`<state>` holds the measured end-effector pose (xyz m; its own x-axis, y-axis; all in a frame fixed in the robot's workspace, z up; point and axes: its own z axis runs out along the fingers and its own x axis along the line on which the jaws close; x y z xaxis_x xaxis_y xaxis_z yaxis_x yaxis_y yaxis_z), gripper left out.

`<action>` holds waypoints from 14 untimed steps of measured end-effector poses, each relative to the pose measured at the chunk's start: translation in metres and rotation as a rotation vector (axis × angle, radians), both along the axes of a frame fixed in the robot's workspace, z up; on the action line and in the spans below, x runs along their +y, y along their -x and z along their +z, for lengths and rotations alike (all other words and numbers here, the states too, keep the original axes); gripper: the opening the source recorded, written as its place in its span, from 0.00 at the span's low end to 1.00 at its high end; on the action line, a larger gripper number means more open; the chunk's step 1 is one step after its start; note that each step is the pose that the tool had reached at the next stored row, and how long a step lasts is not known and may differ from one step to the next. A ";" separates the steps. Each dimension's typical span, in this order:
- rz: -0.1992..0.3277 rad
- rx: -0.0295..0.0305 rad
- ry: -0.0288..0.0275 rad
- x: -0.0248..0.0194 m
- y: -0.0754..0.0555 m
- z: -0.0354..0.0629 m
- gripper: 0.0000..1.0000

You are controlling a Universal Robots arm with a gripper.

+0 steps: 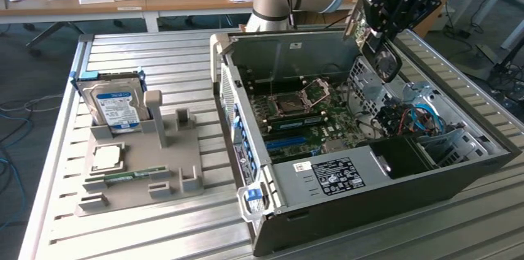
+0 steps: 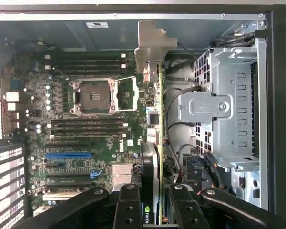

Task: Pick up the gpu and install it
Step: 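Pick up the gpu and move the gpu toward the slot, then insert the gpu into the slot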

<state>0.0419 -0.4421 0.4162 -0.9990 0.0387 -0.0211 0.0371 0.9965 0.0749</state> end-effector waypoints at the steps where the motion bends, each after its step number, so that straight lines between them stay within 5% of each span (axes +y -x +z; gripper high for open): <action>1: 0.002 0.0000 0.0000 0.0000 0.000 0.0000 0.26; 14: 0.003 0.0000 0.0000 0.0000 0.000 0.0000 0.26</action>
